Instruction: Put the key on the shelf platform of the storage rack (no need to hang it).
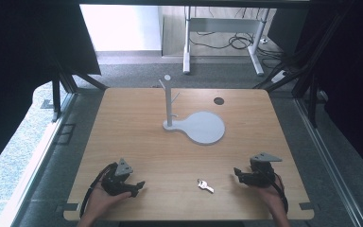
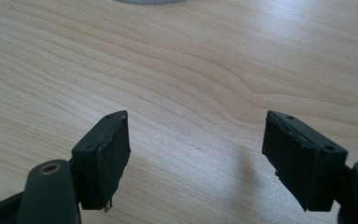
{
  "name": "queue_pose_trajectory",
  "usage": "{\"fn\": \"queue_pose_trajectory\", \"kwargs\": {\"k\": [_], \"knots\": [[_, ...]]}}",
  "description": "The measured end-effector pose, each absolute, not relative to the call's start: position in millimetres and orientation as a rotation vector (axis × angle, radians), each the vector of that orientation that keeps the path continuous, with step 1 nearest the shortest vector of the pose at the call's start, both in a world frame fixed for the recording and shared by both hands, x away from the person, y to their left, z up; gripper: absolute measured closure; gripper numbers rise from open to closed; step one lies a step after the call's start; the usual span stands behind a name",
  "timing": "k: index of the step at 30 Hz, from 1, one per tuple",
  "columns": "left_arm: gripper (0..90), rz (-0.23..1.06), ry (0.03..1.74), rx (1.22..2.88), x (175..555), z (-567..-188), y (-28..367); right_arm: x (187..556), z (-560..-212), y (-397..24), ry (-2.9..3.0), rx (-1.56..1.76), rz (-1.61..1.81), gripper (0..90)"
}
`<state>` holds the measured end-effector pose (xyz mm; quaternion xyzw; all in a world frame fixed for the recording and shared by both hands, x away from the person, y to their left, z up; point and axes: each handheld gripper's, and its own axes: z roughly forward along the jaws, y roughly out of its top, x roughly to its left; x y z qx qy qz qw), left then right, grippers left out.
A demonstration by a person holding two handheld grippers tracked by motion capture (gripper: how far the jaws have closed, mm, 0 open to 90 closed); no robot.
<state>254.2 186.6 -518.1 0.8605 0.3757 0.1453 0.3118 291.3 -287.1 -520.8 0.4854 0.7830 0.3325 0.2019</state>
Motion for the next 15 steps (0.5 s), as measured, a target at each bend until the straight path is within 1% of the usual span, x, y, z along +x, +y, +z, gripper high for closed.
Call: {"fn": "queue_pose_trajectory", "kwargs": {"k": [2, 4, 8, 15], "knots": [[22.4, 0.383, 0.991, 2.274, 253.9, -518.2, 186.5, 290.6, -518.6, -286.5, 2.191, 1.345, 0.927, 23.7], [22.4, 0.382, 0.991, 2.27, 253.2, -517.7, 186.2, 289.1, -517.6, -286.4, 2.195, 1.333, 0.92, 27.8], [22.4, 0.382, 0.982, 2.264, 251.7, -515.0, 185.6, 285.0, -514.7, -287.8, 2.21, 1.312, 0.908, 31.0], [22.4, 0.384, 0.989, 2.265, 252.6, -515.6, 186.7, 284.6, -514.3, -290.6, 2.228, 1.312, 0.912, 31.2]]}}
